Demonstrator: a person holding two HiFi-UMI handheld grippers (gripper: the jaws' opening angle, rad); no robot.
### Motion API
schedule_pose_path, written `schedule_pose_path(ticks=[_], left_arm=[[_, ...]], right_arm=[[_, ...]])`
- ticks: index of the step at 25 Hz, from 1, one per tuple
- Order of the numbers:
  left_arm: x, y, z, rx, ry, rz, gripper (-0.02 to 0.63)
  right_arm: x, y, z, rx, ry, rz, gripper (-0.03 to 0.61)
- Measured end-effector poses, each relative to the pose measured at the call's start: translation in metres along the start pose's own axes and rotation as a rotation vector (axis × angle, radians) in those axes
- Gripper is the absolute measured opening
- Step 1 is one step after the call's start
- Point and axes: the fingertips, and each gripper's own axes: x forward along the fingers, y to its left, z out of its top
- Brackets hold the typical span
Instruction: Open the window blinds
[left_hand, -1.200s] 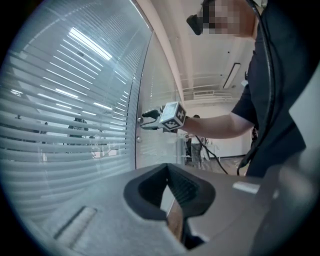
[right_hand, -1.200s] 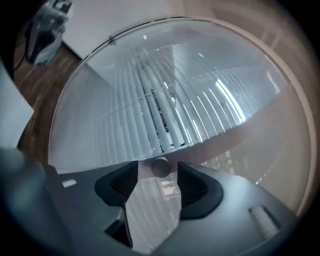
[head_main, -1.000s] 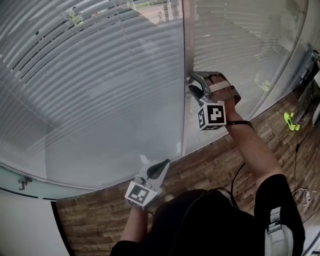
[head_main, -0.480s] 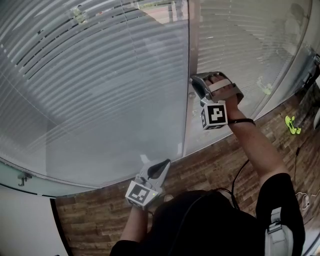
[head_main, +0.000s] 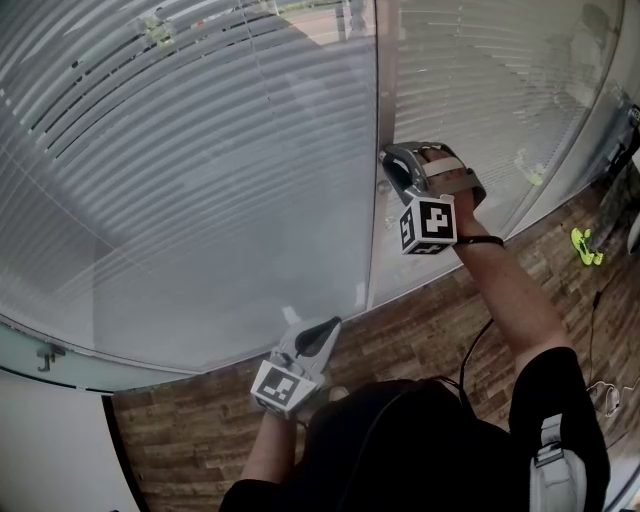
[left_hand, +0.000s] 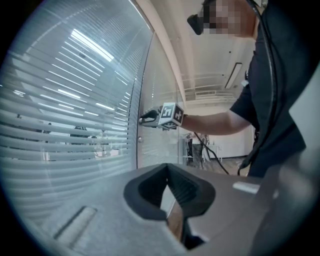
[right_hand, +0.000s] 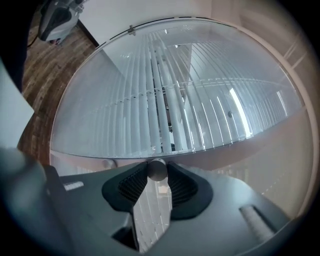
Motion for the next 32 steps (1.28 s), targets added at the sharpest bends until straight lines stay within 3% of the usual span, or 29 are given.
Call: schedule_pose_path(ticks=[13, 21, 32], left_arm=[[-0.002, 0.000, 0.001, -0.008, 0.012, -0.003, 0.005], [-0.004, 0.002, 0.000, -0.013, -0.001, -0.008, 0.005], [-0.002, 0.004, -0.004, -0.025, 0.007, -0.027, 0.005]], right_arm=[[0.000, -0.006, -0.002, 0.390, -0.042, 0.019, 0.130], [-0.001, -0.013, -0.004, 0.765, -0.088, 0.020, 0.130], [0.001, -0.010, -0.012, 1.142, -0.151, 0.035, 0.129]])
